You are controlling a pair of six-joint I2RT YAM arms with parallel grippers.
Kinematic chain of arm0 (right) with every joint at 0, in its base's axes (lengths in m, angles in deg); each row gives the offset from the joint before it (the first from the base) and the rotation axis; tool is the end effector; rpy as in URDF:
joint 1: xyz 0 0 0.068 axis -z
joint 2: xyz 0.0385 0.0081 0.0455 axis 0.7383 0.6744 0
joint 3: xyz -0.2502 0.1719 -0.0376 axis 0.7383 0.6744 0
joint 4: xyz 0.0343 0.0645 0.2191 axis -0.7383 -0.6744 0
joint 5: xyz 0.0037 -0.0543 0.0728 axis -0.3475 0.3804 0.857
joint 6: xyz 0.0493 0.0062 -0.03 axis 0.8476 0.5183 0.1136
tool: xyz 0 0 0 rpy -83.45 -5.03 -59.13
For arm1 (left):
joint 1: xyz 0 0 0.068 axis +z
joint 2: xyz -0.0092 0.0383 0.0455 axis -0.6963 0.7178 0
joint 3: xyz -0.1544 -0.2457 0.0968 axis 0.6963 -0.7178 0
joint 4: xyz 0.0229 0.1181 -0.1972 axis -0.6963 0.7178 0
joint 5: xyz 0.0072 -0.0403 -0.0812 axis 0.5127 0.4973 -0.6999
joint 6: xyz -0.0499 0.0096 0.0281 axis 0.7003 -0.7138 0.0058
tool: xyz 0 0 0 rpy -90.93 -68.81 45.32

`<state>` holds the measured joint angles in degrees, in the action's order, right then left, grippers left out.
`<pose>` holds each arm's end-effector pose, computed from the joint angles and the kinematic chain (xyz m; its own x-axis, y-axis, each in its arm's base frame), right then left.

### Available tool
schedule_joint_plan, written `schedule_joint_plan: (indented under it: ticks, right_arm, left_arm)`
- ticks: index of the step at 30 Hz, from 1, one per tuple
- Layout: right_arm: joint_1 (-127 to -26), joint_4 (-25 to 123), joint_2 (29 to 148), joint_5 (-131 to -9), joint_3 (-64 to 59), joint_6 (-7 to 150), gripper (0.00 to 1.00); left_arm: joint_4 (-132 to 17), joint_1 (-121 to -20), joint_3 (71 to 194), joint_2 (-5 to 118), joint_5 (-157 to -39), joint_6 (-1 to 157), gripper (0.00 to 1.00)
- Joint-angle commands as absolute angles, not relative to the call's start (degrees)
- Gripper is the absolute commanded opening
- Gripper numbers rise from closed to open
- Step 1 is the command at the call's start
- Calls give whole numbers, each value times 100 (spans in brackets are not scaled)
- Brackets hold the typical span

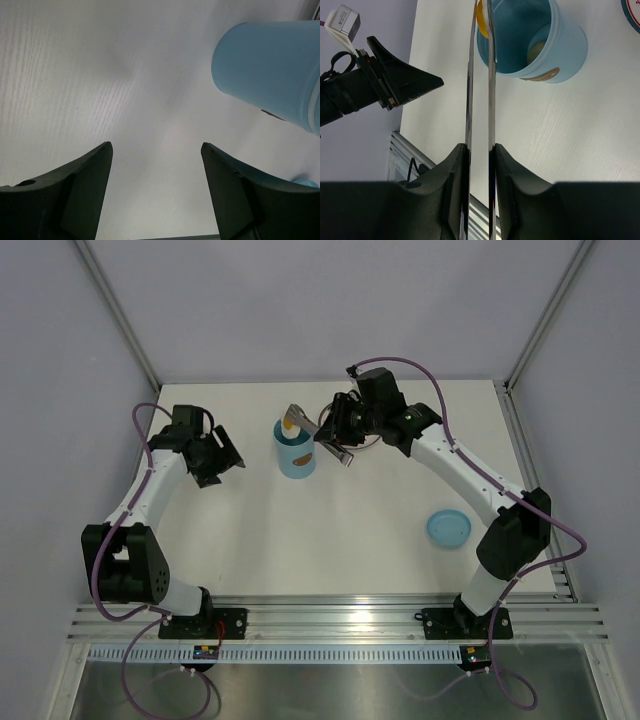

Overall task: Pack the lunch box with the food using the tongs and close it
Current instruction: Place the fake food in the packing box.

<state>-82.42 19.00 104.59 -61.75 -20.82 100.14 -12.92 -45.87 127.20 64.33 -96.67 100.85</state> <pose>0.2957 0.2194 0.3938 -0.7967 0.1268 -0.5909 -0.3322 0.7249 0.6034 0.2655 -0.0133 0.3089 -0.7599 -0.5332 -0.3718 -0.3997 0.8344 -0.3795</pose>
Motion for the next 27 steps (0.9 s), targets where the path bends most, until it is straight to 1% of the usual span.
schedule_joint_plan:
  ticks: [1, 8, 9, 12, 13, 15, 16, 17, 19, 20, 22, 26, 27]
  right_arm:
    - [-8239, 1942, 10402, -6320, -2080, 9834, 0]
    - [-8239, 1924, 10507, -6214, -1992, 9825, 1]
    - [-8239, 1925, 10516, -6188, -1992, 9825, 10]
    - [-8239, 1907, 10525, -6188, -2027, 9816, 31]
    - [-8239, 1890, 10525, -6188, -2036, 9816, 40]
    - [-8239, 1863, 10516, -6197, -2089, 9799, 47]
    - [-8239, 1837, 10516, -6205, -2115, 9790, 53]
    - [-8239, 1811, 10525, -6197, -2176, 9781, 55]
    - [-8239, 1784, 10534, -6205, -2238, 9764, 56]
    - [-8231, 1758, 10534, -6214, -2308, 9746, 58]
    - [-8248, 1705, 10534, -6240, -2387, 9728, 58]
    - [-8239, 1600, 10569, -6293, -2659, 9658, 54]
    - [-8239, 1591, 10560, -6363, -2721, 9632, 51]
  left_arm:
    - [-1471, -4571, 12695, 6278, -9753, 10078, 76]
    - [-1470, -4562, 12712, 6269, -9753, 10060, 76]
    - [-1479, -4571, 12712, 6269, -9753, 10069, 76]
    - [-1462, -4562, 12730, 6269, -9770, 10069, 76]
    - [-1462, -4562, 12721, 6269, -9771, 10078, 76]
    - [-1453, -4571, 12730, 6278, -9771, 10078, 76]
    - [-1462, -4562, 12730, 6269, -9779, 10069, 76]
    - [-1462, -4562, 12730, 6269, -9779, 10069, 76]
    - [-1462, -4562, 12747, 6278, -9788, 10069, 76]
    - [-1462, -4562, 12739, 6269, -9788, 10069, 76]
    - [-1462, -4571, 12739, 6269, -9788, 10069, 76]
    - [-1462, -4571, 12747, 6269, -9788, 10069, 76]
    - [-1462, -4571, 12756, 6278, -9788, 10069, 76]
